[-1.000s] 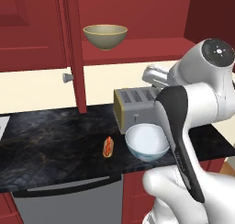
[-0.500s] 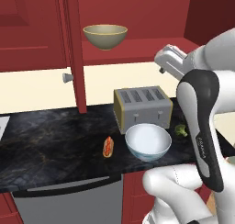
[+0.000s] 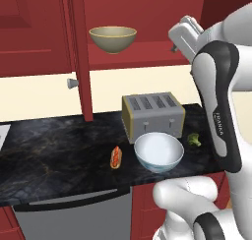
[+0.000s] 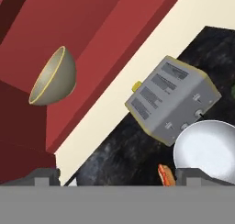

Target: Pick both bowls and place them on the counter. Then place the hot dog in one bowl and place the broccoli in the other bowl.

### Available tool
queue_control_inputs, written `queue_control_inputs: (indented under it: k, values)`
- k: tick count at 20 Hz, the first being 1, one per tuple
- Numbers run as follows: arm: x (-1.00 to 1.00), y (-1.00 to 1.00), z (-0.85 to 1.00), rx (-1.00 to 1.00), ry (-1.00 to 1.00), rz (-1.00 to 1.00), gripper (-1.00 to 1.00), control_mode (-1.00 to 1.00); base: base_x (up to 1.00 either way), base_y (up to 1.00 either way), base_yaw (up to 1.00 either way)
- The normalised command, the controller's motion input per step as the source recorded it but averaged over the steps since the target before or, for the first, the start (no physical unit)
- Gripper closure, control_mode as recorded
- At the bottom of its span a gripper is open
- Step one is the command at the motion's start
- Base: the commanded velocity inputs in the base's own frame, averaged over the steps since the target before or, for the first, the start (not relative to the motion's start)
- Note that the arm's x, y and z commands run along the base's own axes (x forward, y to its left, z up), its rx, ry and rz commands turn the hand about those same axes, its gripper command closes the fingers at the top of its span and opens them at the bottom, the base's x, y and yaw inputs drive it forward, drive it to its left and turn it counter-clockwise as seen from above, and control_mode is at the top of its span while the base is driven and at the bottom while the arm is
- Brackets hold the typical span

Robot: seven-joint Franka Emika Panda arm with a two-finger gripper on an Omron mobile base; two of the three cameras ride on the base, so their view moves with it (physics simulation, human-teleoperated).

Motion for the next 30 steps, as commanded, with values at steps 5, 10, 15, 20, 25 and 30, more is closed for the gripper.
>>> queue_control_inputs:
  k: [5, 10, 15, 20, 25, 30]
  values:
    - [0.41, 0.08, -0.02, 0.07, -0.03, -0.02, -1.00, -1.00, 0.00, 0.00, 0.00]
    - [0.47, 0.01, -0.06, 0.09, -0.07, 0.00, -1.00, -1.00, 0.00, 0.00, 0.00]
    - [0.53, 0.00, 0.00, 0.10, -0.06, 0.03, -1.00, -1.00, 0.00, 0.00, 0.00]
    - [0.56, 0.04, 0.00, 0.04, 0.00, 0.00, -1.00, -1.00, 0.00, 0.00, 0.00]
    - [0.59, 0.15, 0.00, 0.00, 0.06, 0.00, -1.00, -1.00, 0.00, 0.00, 0.00]
    - [0.51, 0.13, -0.01, 0.00, 0.04, 0.02, -1.00, -1.00, 0.00, 0.00, 0.00]
